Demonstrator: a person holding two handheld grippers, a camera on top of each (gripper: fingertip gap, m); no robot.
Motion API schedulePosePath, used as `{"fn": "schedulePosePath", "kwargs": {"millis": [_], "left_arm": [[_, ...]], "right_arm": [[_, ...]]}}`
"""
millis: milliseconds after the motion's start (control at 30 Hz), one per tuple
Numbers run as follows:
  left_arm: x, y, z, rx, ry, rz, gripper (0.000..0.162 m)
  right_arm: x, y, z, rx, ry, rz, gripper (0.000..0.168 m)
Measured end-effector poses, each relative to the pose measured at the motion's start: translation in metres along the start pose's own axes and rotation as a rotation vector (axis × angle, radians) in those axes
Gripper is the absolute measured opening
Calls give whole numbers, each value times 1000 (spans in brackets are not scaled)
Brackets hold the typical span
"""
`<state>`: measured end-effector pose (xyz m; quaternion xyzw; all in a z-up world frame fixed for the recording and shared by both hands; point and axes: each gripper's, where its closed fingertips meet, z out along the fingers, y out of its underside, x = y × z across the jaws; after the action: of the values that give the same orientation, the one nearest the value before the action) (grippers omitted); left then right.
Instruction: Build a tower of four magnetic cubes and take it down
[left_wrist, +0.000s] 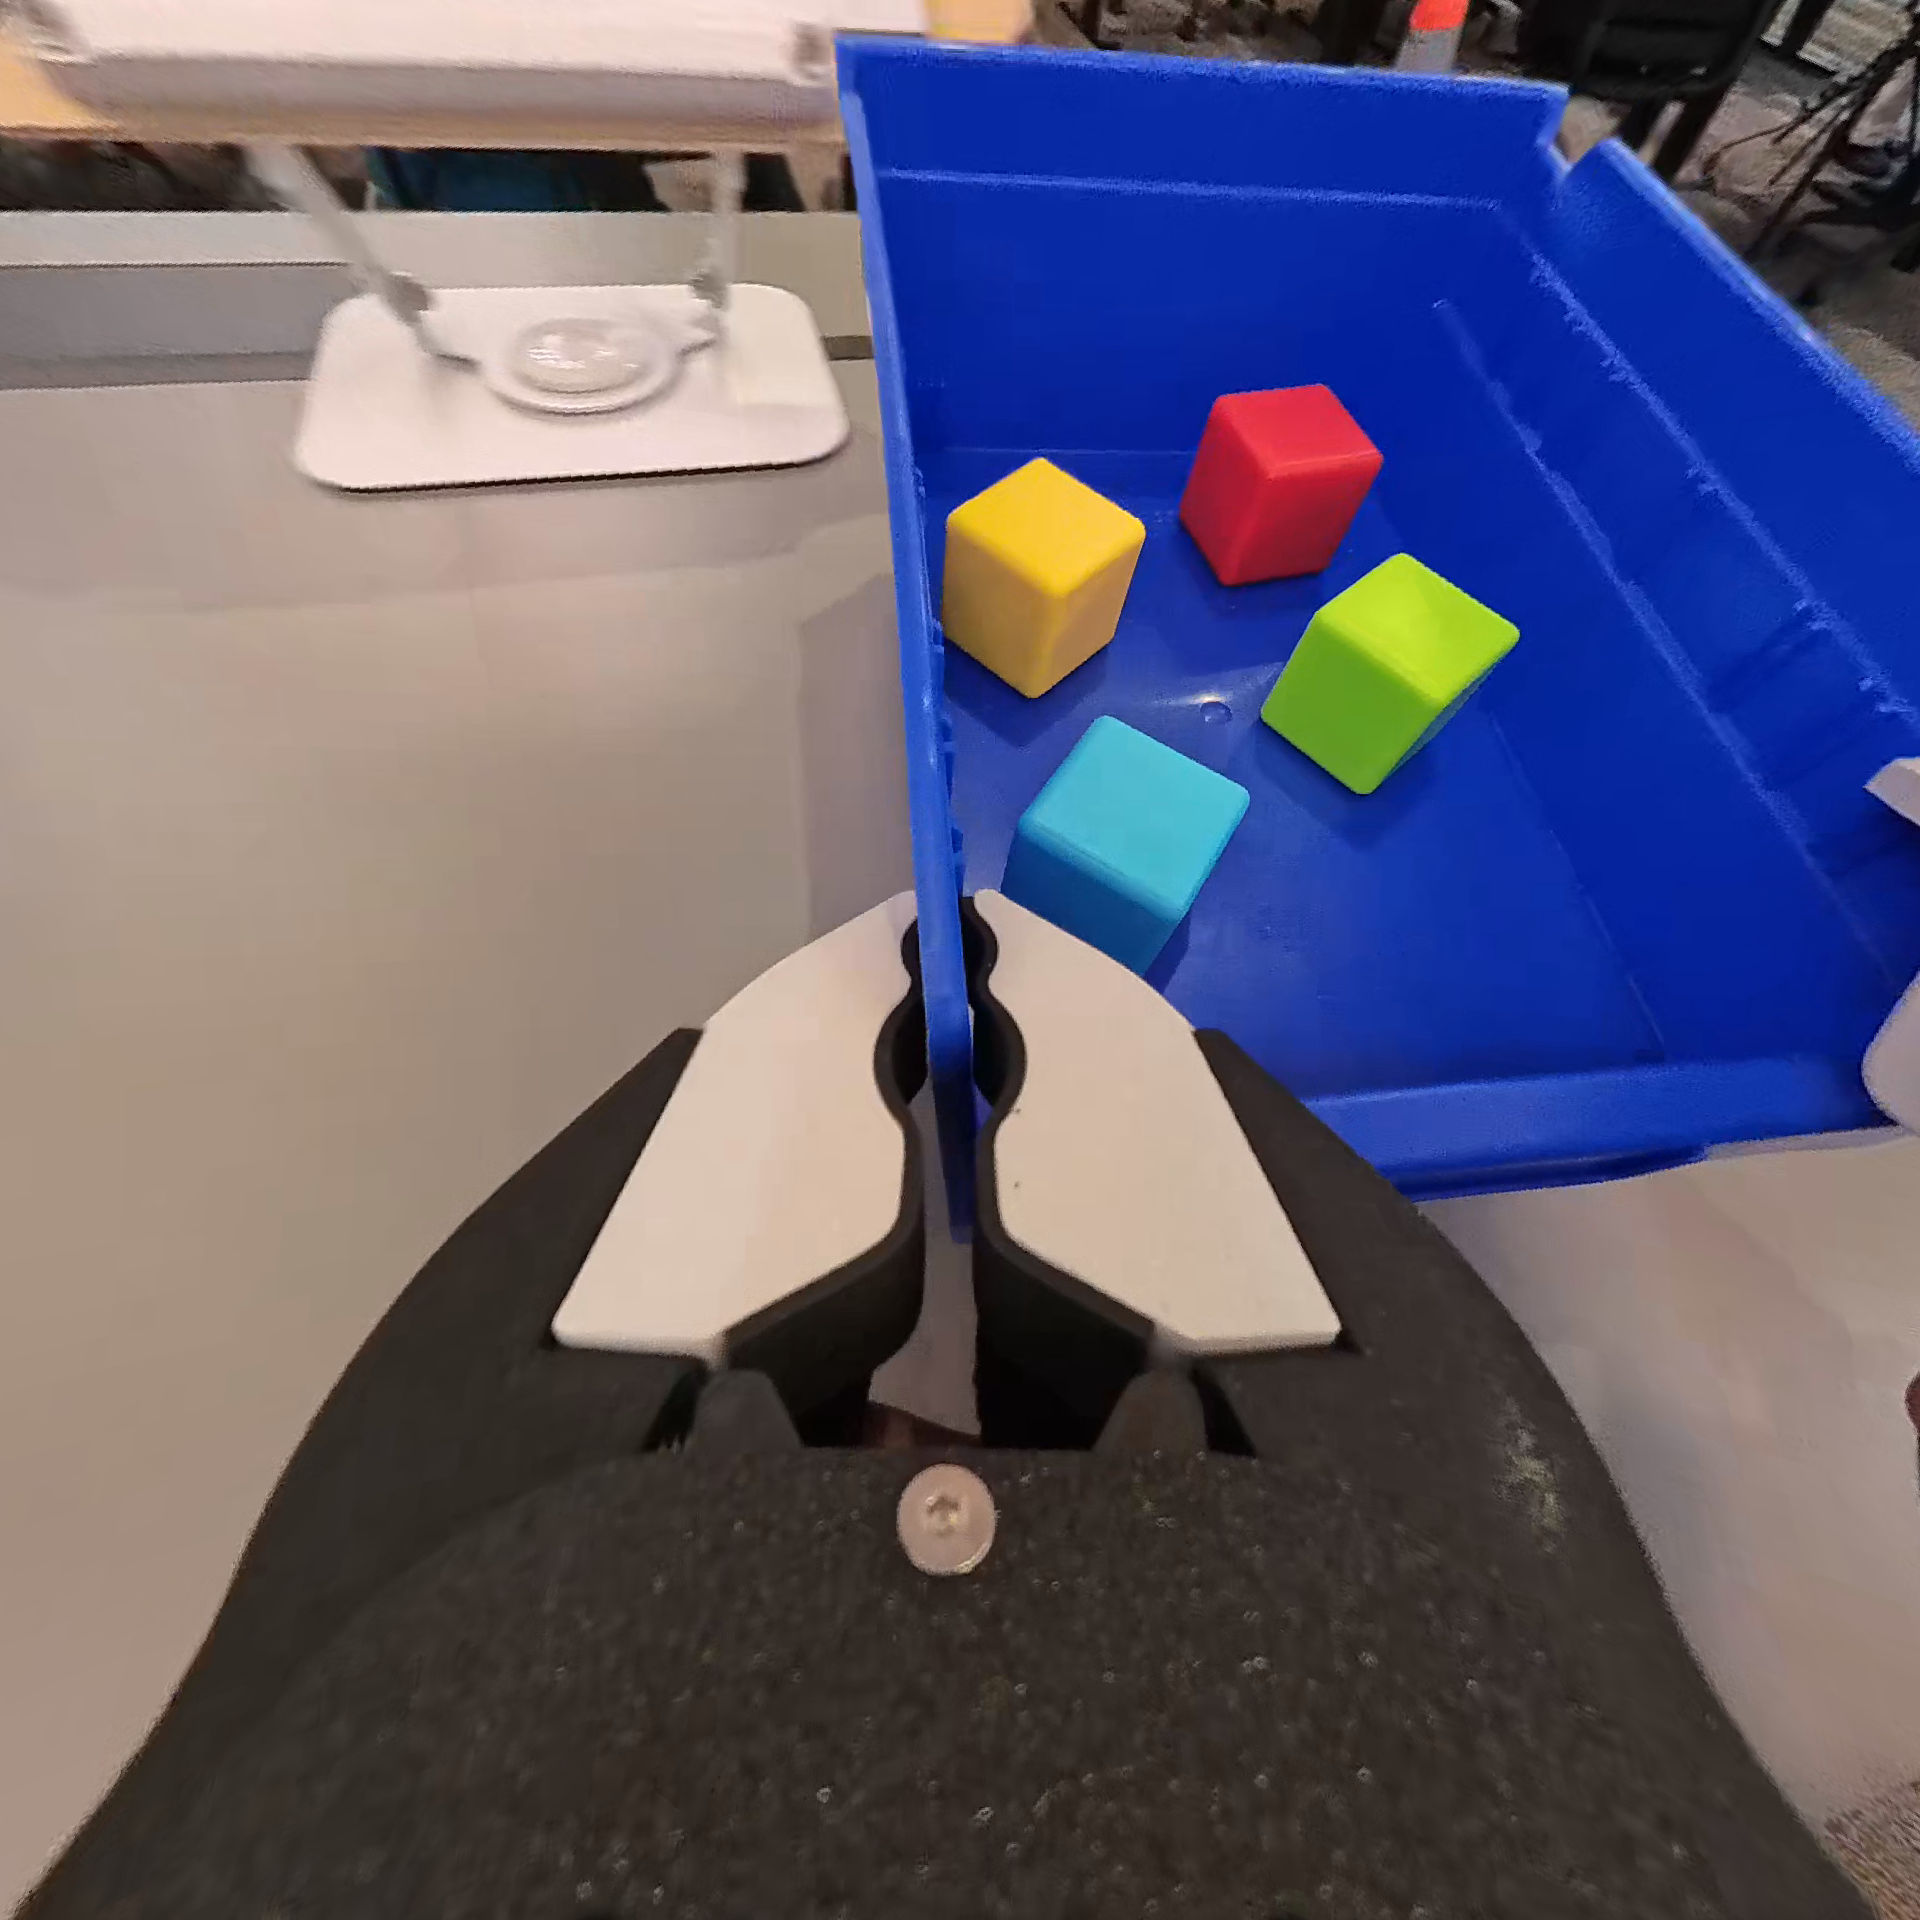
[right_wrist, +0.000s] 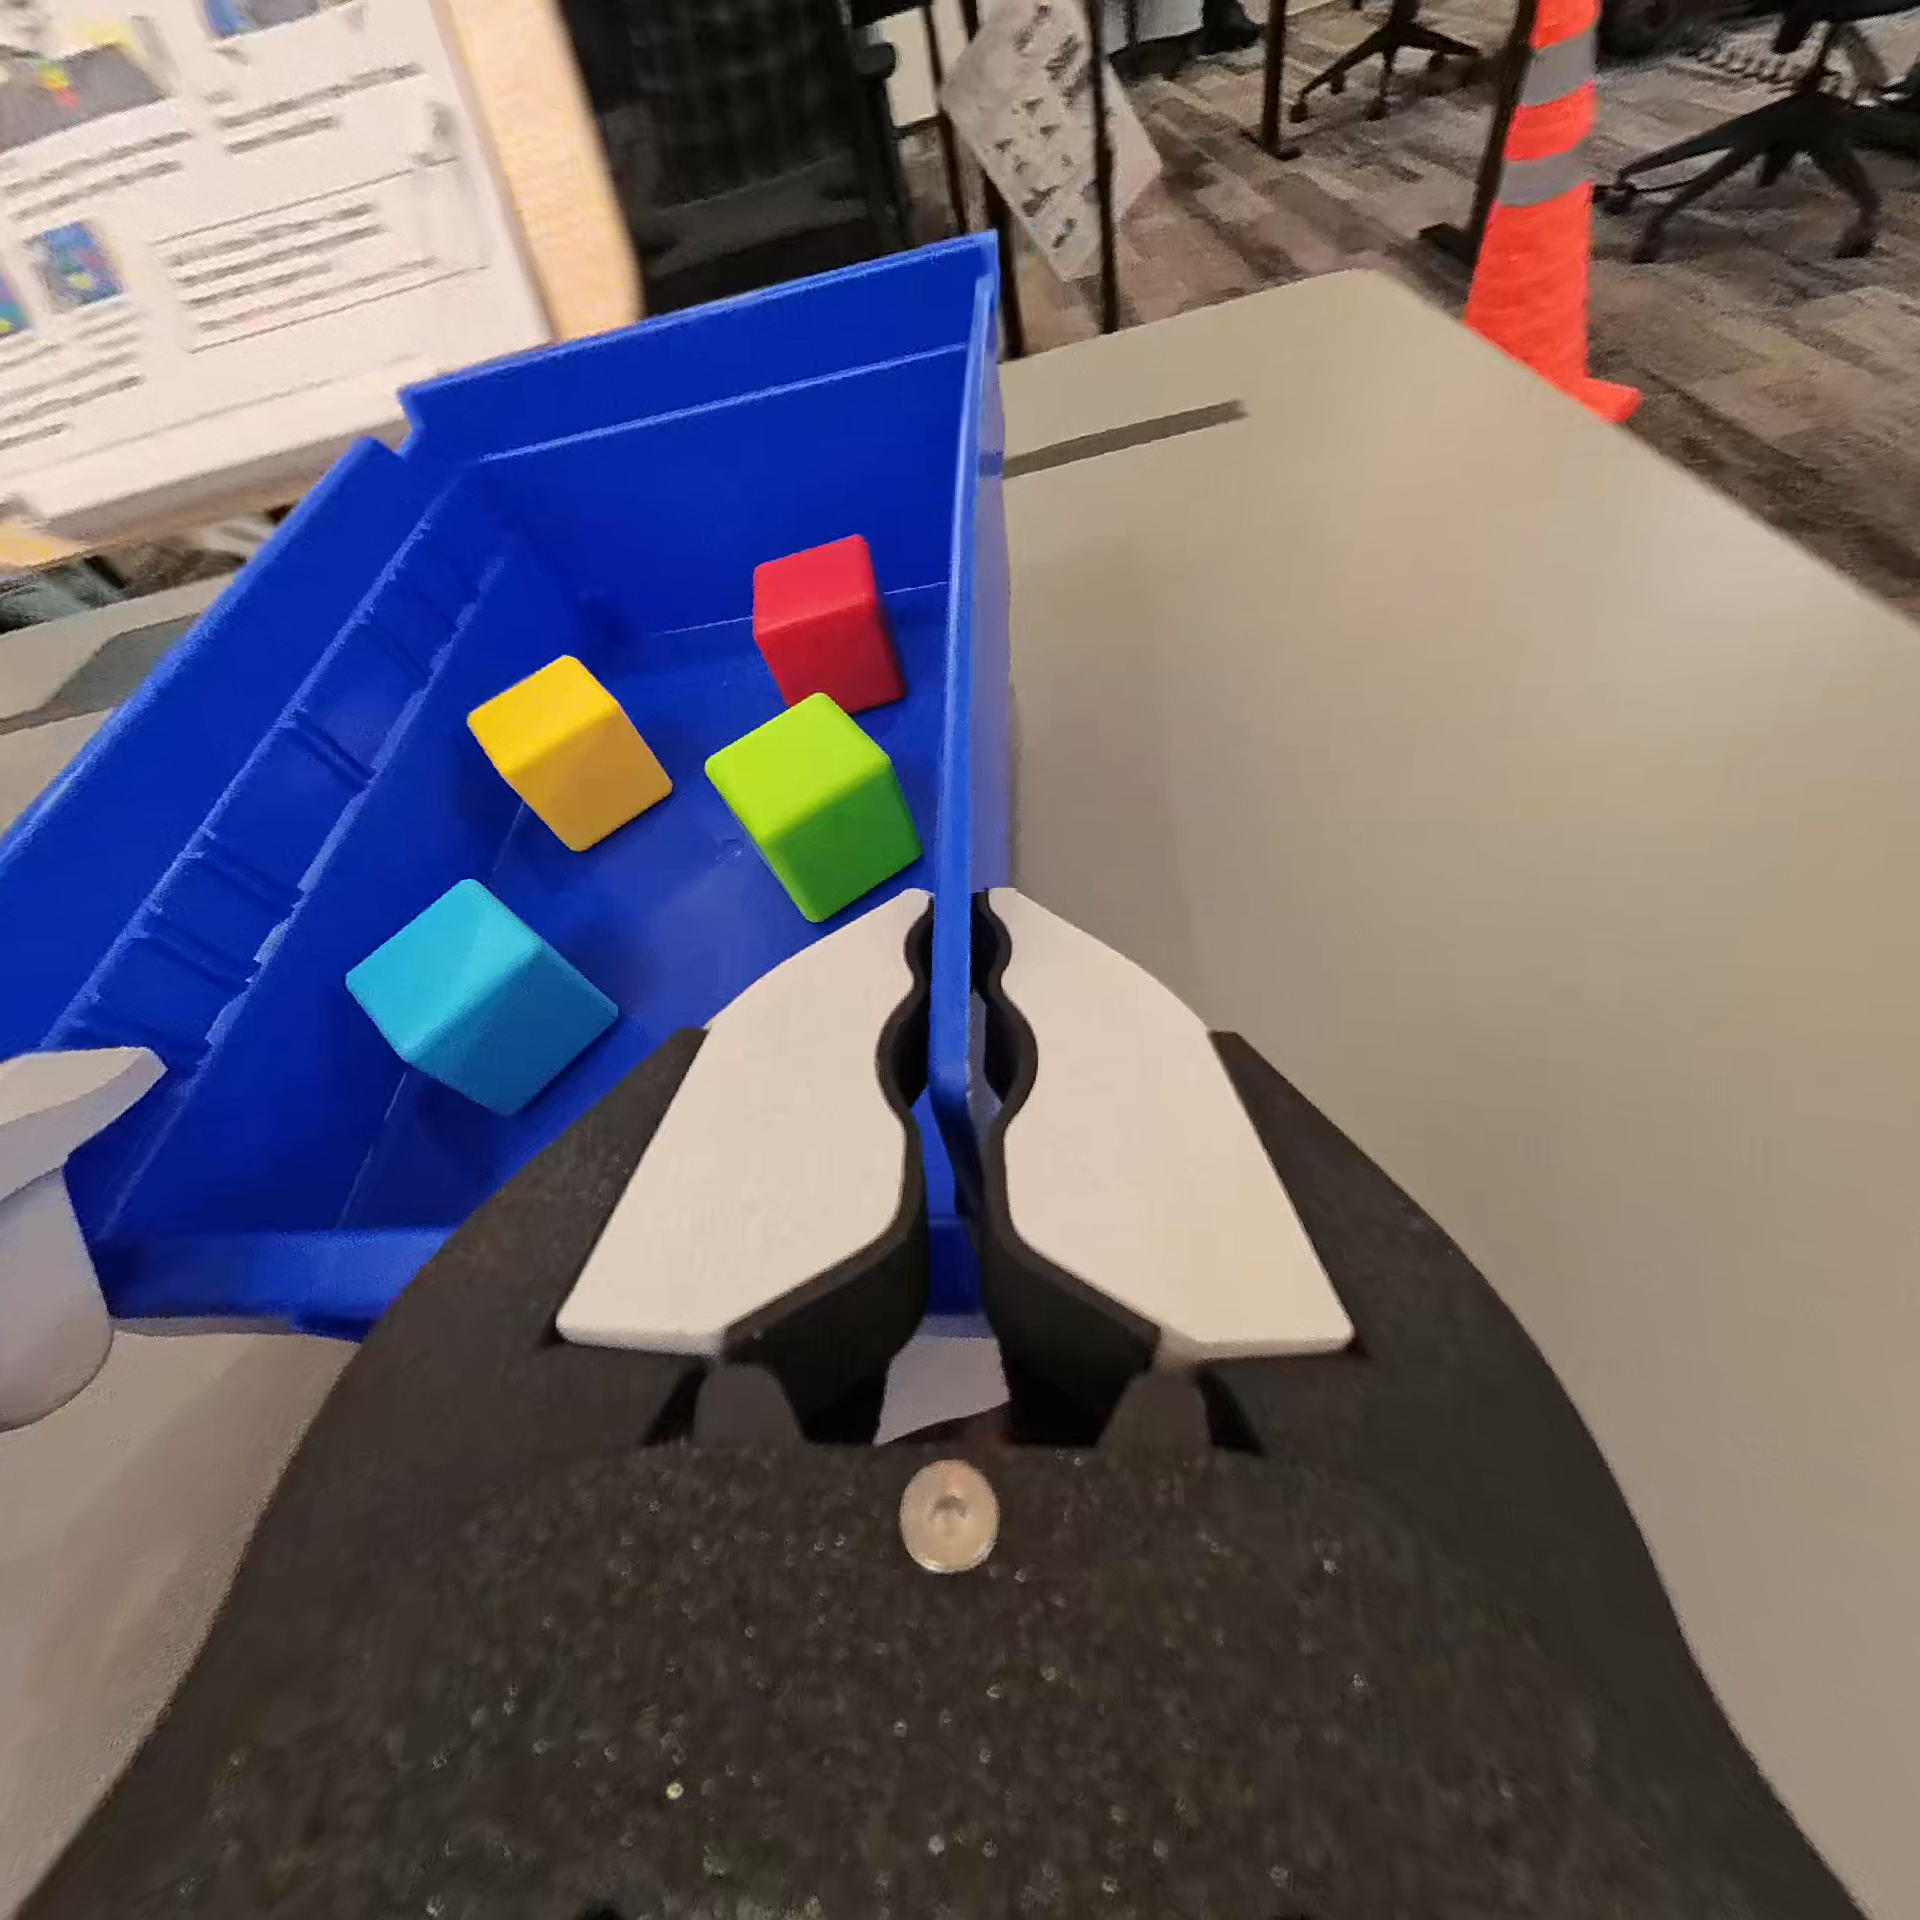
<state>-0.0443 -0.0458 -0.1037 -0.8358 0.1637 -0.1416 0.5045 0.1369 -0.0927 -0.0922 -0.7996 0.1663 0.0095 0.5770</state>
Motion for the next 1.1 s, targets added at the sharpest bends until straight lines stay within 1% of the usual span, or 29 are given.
{"fn": "schedulePosePath", "kwargs": {"millis": [133, 267, 367, 467, 567, 667, 800, 833, 867, 900, 933, 967, 1000, 1067, 1100], "left_arm": [[-62, 9, -37, 18, -80, -13, 3], [-123, 14, -64, 28, -163, -27, 3], [-164, 17, -75, 27, -201, -25, 3], [-200, 21, -76, 13, -213, -22, 3], [-228, 26, -71, -13, -205, -20, 3], [-246, 34, -65, -40, -191, -23, 3], [-252, 37, -63, -16, -153, -56, 3], [-253, 36, -62, -12, -155, -49, 4], [-252, 35, -62, -6, -155, -39, 7], [-252, 34, -63, -1, -153, -30, 26], [-251, 34, -65, -6, -144, -26, 47], [-249, 34, -70, -14, -122, -30, 59], [-246, 34, -78, -15, -94, -38, 65], [-241, 36, -103, -4, -38, -55, 71], [-241, 39, -118, 1, -16, -60, 72]], "right_arm": [[-69, 13, -4, -9, -92, -44, 5], [-134, 27, 1, -29, -181, -69, 5], [-176, 39, 9, -46, -227, -74, 5], [-209, 49, 18, -58, -251, -78, 5], [-233, 61, 26, -76, -253, -74, 5], [-247, 73, 32, -96, -251, -75, 7], [-253, 72, 33, -82, -248, -85, 9], [-255, 73, 34, -84, -256, -87, 13], [-256, 73, 34, -75, -267, -88, 16], [-256, 73, 34, -68, -276, -85, 27], [-254, 73, 33, -62, -269, -92, 48], [-251, 71, 31, -50, -263, -108, 58], [-249, 70, 28, -37, -276, -124, 61], [-241, 64, 17, -7, -281, -153, 67], [-237, 59, 9, 19, -290, -163, 67]]}}
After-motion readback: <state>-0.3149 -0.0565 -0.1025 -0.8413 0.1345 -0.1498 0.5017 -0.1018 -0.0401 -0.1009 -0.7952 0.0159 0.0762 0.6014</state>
